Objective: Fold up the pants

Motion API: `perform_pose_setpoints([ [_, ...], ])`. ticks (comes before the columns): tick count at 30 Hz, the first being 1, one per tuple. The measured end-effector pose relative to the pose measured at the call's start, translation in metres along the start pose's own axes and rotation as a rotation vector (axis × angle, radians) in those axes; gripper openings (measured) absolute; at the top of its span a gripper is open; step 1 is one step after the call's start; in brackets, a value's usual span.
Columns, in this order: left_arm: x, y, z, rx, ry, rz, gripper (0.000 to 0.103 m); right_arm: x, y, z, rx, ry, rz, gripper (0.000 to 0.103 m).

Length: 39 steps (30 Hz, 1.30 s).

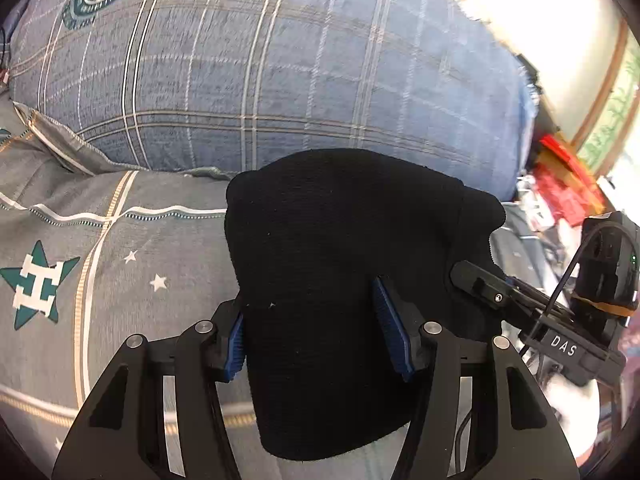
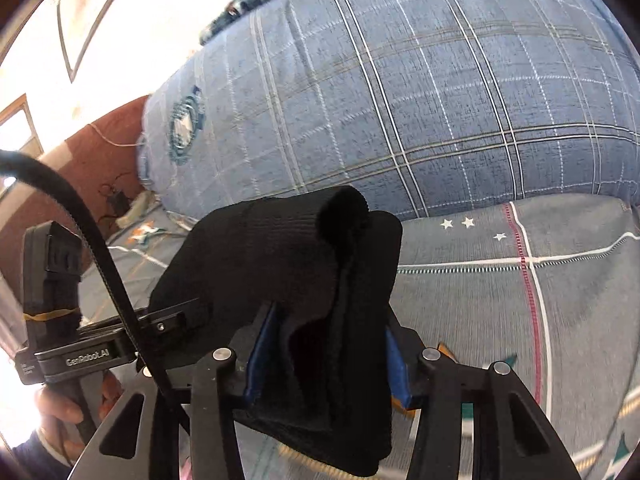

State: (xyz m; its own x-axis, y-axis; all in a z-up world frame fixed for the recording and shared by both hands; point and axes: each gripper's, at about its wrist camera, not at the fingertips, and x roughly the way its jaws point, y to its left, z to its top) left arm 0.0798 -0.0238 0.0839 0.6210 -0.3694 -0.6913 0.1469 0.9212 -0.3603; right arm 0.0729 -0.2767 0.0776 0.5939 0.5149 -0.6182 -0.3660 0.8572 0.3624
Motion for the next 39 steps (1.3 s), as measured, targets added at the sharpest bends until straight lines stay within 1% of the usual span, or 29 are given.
perform_pose_setpoints([
  [2,0.020,0.006,0.001,0.000,0.030,0.039,0.057,0.023,-0.004,0.000,-0.016,0.032,-0.054,0.051],
  [4,0.043,0.015,-0.002,-0.003,0.084,0.096,0.057,0.042,-0.008,-0.005,-0.044,0.077,-0.104,0.055],
  [5,0.055,0.022,-0.005,-0.012,0.103,0.119,0.059,0.056,-0.011,-0.011,-0.067,0.113,-0.140,0.056],
  [6,0.058,0.024,-0.007,-0.021,0.100,0.121,0.065,0.062,-0.013,-0.016,-0.080,0.124,-0.151,0.058],
  [7,0.057,0.028,-0.010,-0.029,0.085,0.111,0.069,0.063,-0.015,-0.020,-0.074,0.114,-0.135,0.058],
  [8,0.055,0.029,-0.011,-0.022,0.069,0.105,0.069,0.059,-0.019,-0.022,-0.054,0.096,-0.120,0.059],
  [11,0.051,0.026,-0.010,0.006,0.066,0.122,0.069,0.050,-0.023,-0.022,-0.023,0.085,-0.106,0.059],
  [12,0.048,0.023,-0.010,0.016,0.065,0.138,0.069,0.046,-0.023,-0.021,-0.022,0.080,-0.115,0.059],
  [14,0.036,0.017,-0.011,0.043,0.033,0.188,0.068,0.032,-0.017,-0.019,-0.027,0.055,-0.125,0.059],
  [16,0.017,0.008,-0.014,0.067,-0.026,0.239,0.068,0.019,-0.009,-0.018,-0.031,0.028,-0.121,0.060],
  [19,-0.007,-0.004,-0.022,0.072,-0.079,0.264,0.068,-0.002,0.005,-0.021,-0.043,-0.010,-0.121,0.061],
  [24,-0.043,-0.023,-0.043,0.108,-0.153,0.340,0.068,-0.025,0.032,-0.030,-0.086,-0.031,-0.129,0.064],
  [27,-0.058,-0.031,-0.056,0.130,-0.170,0.354,0.068,-0.035,0.043,-0.035,-0.100,-0.038,-0.125,0.064],
  [31,-0.074,-0.029,-0.068,0.111,-0.186,0.351,0.068,-0.042,0.054,-0.043,-0.112,-0.037,-0.126,0.065],
  [35,-0.085,-0.030,-0.075,0.100,-0.199,0.378,0.068,-0.046,0.061,-0.050,-0.105,-0.030,-0.120,0.065],
  [39,-0.093,-0.028,-0.080,0.091,-0.201,0.384,0.068,-0.047,0.066,-0.057,-0.106,-0.018,-0.119,0.065],
])
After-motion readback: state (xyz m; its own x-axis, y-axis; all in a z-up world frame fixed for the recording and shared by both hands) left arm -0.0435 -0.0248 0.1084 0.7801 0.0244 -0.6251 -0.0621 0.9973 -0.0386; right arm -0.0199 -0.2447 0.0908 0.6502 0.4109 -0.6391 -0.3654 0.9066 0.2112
